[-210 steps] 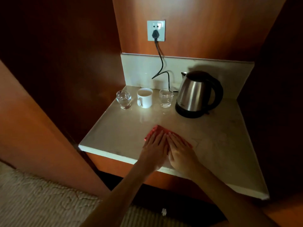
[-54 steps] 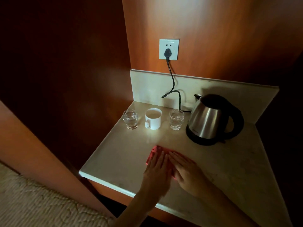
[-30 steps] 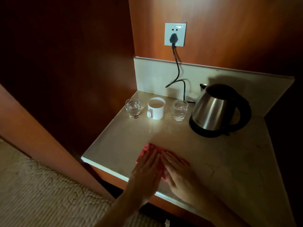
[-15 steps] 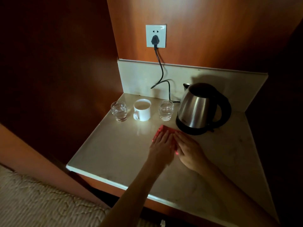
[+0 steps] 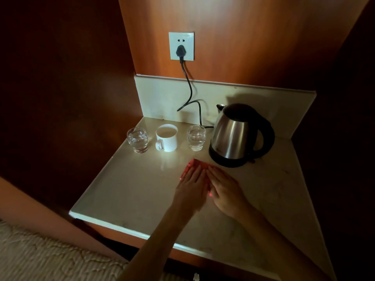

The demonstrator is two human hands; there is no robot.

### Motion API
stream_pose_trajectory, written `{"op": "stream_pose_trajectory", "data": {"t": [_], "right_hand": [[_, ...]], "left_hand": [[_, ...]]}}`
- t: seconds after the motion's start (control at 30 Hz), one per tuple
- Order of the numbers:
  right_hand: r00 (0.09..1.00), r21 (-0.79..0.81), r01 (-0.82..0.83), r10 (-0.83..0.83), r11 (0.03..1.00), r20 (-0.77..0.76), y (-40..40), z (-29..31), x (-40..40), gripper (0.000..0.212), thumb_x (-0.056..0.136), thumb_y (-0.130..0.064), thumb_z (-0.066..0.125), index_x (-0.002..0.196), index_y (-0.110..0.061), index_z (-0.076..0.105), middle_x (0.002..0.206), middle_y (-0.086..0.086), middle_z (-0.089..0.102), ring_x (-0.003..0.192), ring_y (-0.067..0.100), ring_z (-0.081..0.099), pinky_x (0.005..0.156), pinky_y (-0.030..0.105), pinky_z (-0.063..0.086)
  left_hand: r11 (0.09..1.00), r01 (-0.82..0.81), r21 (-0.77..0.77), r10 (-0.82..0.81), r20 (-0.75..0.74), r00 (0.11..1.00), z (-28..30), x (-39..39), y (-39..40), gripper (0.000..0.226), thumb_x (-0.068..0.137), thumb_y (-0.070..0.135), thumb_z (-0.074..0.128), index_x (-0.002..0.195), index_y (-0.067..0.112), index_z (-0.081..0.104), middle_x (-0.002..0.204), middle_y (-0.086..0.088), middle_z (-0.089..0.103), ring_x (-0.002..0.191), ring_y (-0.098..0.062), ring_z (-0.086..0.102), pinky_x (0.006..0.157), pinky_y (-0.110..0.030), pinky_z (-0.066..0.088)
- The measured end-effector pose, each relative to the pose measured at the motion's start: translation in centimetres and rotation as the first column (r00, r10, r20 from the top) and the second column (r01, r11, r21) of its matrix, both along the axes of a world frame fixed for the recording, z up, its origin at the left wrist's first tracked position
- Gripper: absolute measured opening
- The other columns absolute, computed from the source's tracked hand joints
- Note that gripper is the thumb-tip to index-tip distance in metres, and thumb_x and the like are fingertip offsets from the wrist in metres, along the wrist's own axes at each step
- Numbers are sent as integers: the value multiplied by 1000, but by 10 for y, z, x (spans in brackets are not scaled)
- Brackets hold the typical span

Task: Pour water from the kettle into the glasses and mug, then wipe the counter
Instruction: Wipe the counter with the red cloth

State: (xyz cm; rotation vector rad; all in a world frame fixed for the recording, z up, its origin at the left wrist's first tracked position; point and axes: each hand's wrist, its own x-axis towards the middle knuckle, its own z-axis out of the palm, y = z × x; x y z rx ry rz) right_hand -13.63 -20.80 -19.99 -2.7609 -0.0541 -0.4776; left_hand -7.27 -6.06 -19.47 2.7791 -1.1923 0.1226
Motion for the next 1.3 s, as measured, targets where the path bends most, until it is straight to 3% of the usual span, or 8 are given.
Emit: {"op": "stream_pose_trajectory", "data": {"t": [0.23, 0.37, 0.57, 0.7, 0.8, 1.07, 1.17, 1.3], "right_hand": [[998, -18, -24, 25, 1000, 53, 36, -18, -80, 51, 90, -26, 50, 129, -1, 70, 138, 13, 67, 128, 32, 62, 103, 44, 41], [1000, -2, 2, -2, 1000, 10, 32, -13, -47, 52, 84, -8, 76, 135, 1, 65, 141, 16, 64, 131, 36, 60, 106, 52, 51], [996, 25, -81, 80, 996, 46, 25, 3, 27, 49, 74, 10, 82, 122, 11, 69, 128, 27, 69, 118, 44, 68, 99, 59, 54], [993, -16, -58, 59, 998, 101, 33, -10, -4, 51, 77, 1, 82, 126, 8, 69, 132, 22, 69, 123, 40, 66, 100, 58, 54], [989, -16, -90, 91, 996, 113, 47, -27, -45, 49, 89, -20, 60, 133, 1, 67, 140, 16, 65, 129, 34, 62, 107, 47, 46], [994, 29, -95, 93, 995, 65, 43, 7, 18, 47, 75, 11, 81, 120, 11, 70, 127, 27, 70, 116, 44, 69, 96, 60, 55], [990, 11, -95, 93, 995, 107, 50, 1, 10, 49, 72, 10, 85, 120, 10, 71, 124, 26, 72, 114, 43, 70, 94, 61, 56], [989, 7, -81, 79, 997, 122, 71, -15, -22, 55, 75, 1, 87, 128, 3, 70, 132, 18, 70, 123, 36, 67, 100, 58, 54]], "left_hand": [[949, 98, -298, -103, 1, 995, -15, -73, 46, 47, 104, 32, 40, 144, 9, 53, 155, -8, 42, 150, -27, 28, 122, -43, 27], [968, 74, -239, -68, 35, 997, -11, -41, 39, 48, 101, 30, 42, 137, 4, 59, 147, -13, 52, 145, -33, 37, 117, -48, 36], [994, -47, 94, 45, 26, 999, 0, 23, 23, 62, 102, 31, 10, 157, 9, 28, 164, -7, 23, 155, -23, 6, 125, -38, -5], [998, 19, -56, -15, 68, 998, 2, -12, 36, 49, 98, 22, 51, 143, 4, 53, 150, -13, 50, 147, -31, 34, 124, -47, 18], [974, 51, -219, -47, 24, 999, -10, -52, 59, 47, 93, 24, 54, 136, 5, 61, 145, -12, 54, 143, -30, 41, 117, -48, 35], [994, -20, -106, 28, 74, 997, 6, 3, 42, 48, 97, 22, 38, 131, -1, 64, 136, -16, 62, 136, -33, 50, 117, -51, 34], [995, -40, -95, 42, 20, 999, 1, -4, 45, 47, 103, 20, 40, 144, 1, 50, 151, -13, 47, 149, -29, 30, 125, -45, 14], [985, -53, -166, 67, 83, 994, -5, -40, 71, 44, 98, 20, 56, 139, 6, 58, 146, -10, 53, 145, -27, 38, 120, -46, 30]]}}
